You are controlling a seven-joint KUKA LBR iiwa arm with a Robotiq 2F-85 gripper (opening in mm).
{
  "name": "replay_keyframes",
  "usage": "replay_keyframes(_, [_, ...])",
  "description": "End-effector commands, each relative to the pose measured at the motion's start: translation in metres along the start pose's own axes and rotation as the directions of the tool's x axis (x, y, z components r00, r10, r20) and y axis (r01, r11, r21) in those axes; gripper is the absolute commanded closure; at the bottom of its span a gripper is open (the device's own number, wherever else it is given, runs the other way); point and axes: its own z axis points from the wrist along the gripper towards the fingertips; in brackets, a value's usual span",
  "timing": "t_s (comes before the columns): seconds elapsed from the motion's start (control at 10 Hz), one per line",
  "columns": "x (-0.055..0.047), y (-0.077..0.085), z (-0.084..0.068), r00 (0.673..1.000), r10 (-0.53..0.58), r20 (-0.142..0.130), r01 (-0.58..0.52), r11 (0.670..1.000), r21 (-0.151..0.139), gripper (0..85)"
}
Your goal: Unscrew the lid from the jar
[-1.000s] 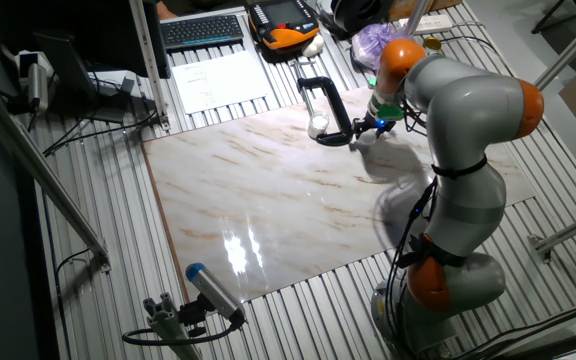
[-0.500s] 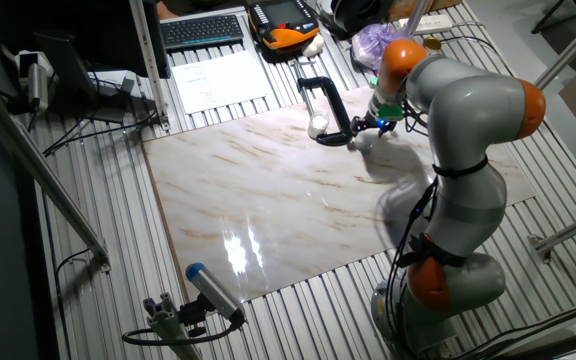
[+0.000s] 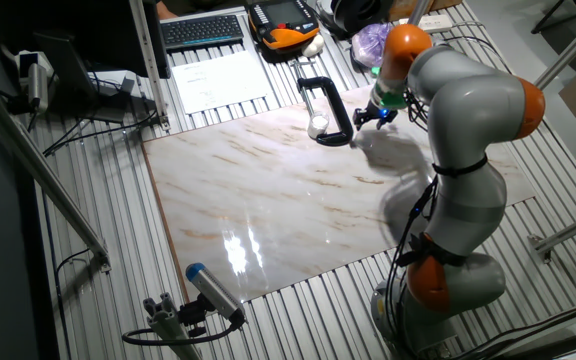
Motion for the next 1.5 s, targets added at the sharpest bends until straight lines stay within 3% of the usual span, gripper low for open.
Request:
replay_keyframes(0.0, [-0.002,0.001,-0.001,1.000,-0.010,0.002,0.010,1.000,-0.005,85.0])
replay_keyframes(0.2, [-0.008,0.005,-0.006,1.000,-0.017,0.023,0.017,1.000,-0.007,85.0])
replay_keyframes(0.4, [-0.019,0.019,-0.019,1.000,0.004,0.012,-0.004,1.000,-0.016,85.0])
replay_keyframes(0.6, [-0.022,0.042,-0.032,0.999,0.026,0.024,-0.026,1.000,0.009,85.0])
replay_keyframes(0.9, [-0.016,0.079,-0.055,0.998,0.058,0.033,-0.060,0.997,0.053,85.0])
replay_keyframes(1.2, [-0.003,0.098,-0.067,0.997,0.051,0.059,-0.053,0.998,0.038,85.0])
replay_keyframes(1.4, [0.003,0.106,-0.071,0.998,0.045,0.051,-0.045,0.999,0.009,85.0])
